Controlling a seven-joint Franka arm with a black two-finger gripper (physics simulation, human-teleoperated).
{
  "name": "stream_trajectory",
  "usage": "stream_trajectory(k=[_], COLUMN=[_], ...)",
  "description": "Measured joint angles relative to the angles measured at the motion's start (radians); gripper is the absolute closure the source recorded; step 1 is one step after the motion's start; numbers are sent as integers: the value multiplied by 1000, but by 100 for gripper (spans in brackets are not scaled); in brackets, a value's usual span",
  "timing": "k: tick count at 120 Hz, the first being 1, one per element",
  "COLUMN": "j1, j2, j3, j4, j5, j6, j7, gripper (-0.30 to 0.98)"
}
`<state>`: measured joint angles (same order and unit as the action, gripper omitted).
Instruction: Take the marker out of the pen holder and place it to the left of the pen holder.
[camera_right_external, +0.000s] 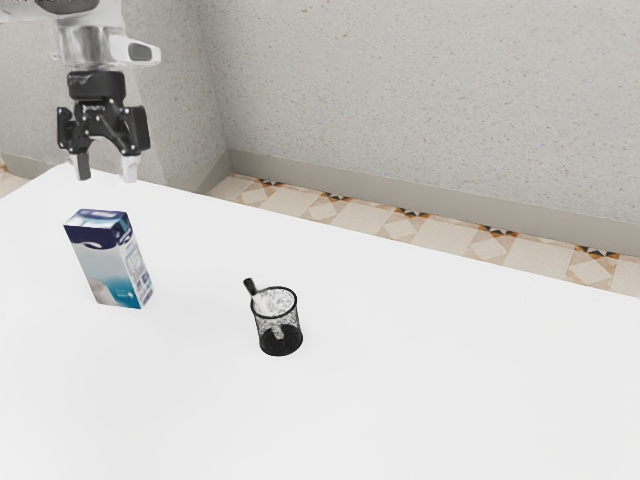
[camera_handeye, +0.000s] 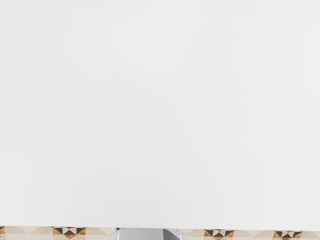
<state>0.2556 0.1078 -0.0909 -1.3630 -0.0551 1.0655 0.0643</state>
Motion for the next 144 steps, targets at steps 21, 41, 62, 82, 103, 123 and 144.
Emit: stream_trajectory(k=[21,41,62,82,103,123,144], j1=[-111,-84,-82,-98,-105,-115,-123], j2=[181,398,508,618,644,661,682], j3=[0,-10,-21,-41,-47,-47,-45], j4=[86,154,163,267,278,279,283], j5=[37,21,2,-22,-57,-86,-126], j6=[153,215,231,204,172,146,135], j7=[8,11,13,14,16,18,30], gripper=[2,2,2,2,3,4,6])
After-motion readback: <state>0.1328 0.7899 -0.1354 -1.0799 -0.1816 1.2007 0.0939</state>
